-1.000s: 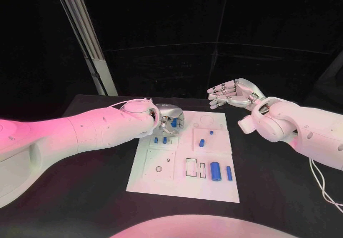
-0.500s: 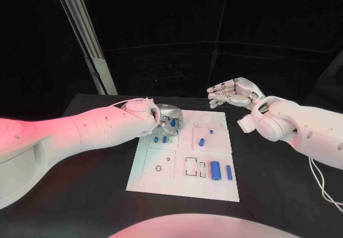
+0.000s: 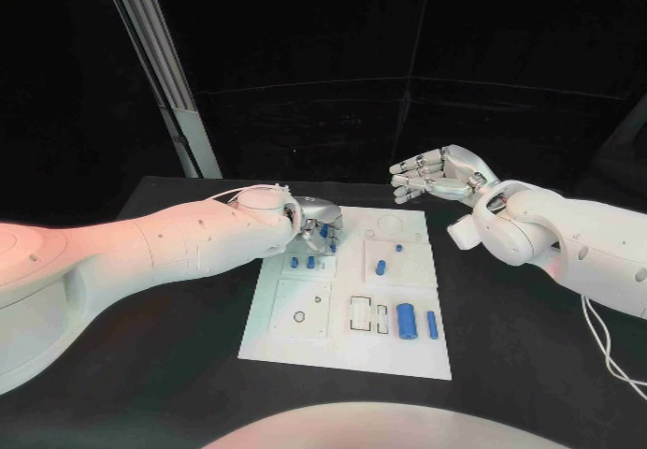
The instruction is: Assemble the parts on the task board
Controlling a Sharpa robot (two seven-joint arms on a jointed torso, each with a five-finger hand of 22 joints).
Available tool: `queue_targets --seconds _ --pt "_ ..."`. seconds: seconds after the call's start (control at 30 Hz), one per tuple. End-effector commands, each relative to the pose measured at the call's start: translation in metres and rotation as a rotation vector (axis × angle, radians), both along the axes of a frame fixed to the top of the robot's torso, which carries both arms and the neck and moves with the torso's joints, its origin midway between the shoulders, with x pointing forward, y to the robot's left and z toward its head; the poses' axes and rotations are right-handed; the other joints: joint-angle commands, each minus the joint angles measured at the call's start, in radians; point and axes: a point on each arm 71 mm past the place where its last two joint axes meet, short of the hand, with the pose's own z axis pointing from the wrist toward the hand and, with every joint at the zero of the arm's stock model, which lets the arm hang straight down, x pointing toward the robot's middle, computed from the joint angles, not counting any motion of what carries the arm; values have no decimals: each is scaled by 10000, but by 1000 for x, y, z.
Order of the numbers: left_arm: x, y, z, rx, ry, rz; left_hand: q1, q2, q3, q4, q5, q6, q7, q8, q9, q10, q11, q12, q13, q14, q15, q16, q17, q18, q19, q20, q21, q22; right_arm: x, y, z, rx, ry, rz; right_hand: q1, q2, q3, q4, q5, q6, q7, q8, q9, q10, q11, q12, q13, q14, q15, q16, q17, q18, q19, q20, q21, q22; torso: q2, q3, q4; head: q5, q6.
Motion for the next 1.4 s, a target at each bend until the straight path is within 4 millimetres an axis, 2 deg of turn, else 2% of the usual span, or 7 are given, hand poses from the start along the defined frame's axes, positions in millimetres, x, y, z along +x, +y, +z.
queue_targets --seconds 0.03,0.3,0.5,0.73,0.9,1.07,1.4 --pt "0 0 -2 206 181 -28 6 135 52 -55 7 138 -15 -61 -10 141 1 -82 -30 185 -53 21 -33 -142 84 -25 83 73 0 2 2 68 -80 123 -110 1 -12 -20 -6 -63 83 29 2 -86 -5 63 -12 -48 -2 -1 -9 100 36 64 -68 -10 8 2 -4 9 -8" --pt "0 -1 -4 226 241 -37 -38 257 101 -45 -8 302 -82 -167 -13 552 -99 -28 -28 190 -125 16 -113 -181 112 -81 385 408 0 2 2 70 -79 129 -112 10 -8 -21 -3 -63 82 32 3 -88 -6 68 -12 -47 -3 1 -14 102 40 65 -74 -13 6 6 0 1 -32" --pt "-1 -2 -7 242 291 -35 -57 252 94 -41 -11 305 -88 -195 -18 577 -106 -37 -30 193 -135 15 -127 -190 122 -90 440 468 0 3 2 76 -79 141 -112 10 -8 -21 -3 -63 82 32 3 -88 -6 68 -12 -47 -3 1 -14 102 40 65 -74 -13 -1 4 -2 9 -30" --pt "-1 -2 -9 302 334 45 -148 213 41 -12 -39 198 -77 -398 -47 627 -110 -123 -57 205 -148 -12 -218 -233 166 -112 660 711 0 3 2 77 -80 143 -112 10 -8 -21 -3 -63 82 32 3 -88 -6 68 -12 -47 -3 1 -14 102 40 65 -74 -13 -3 7 -5 8 -32" --pt "-1 -1 -10 232 212 112 34 399 230 -108 -39 485 -123 -400 -3 874 -172 -162 -55 185 -206 -141 -495 -250 194 -149 802 869 0 3 2 79 -81 147 -112 10 -8 -21 -3 -63 82 32 3 -88 -6 68 -12 -47 -3 1 -14 102 40 65 -74 -13 -1 4 -1 14 -13" --pt "0 1 -7 -41 -135 154 151 519 478 -226 -28 739 -147 -472 1 1133 -215 -308 -74 204 -253 -165 -613 -255 196 -198 858 938 0 3 2 83 -84 153 -112 10 -8 -21 -3 -63 82 32 3 -88 -6 68 -12 -47 -3 1 -14 102 40 65 -74 -13 -5 -4 6 -1 3" --pt "-1 10 7 -1253 -717 488 192 527 712 -353 -32 823 -131 -630 -16 1232 -214 -530 -97 219 -250 -149 -656 -254 185 -212 866 962 0 3 2 78 -88 137 -112 10 -8 -21 -3 -63 82 32 3 -88 -6 68 -12 -47 -3 1 -14 102 40 65 -74 -13 -22 3 9 -26 53"
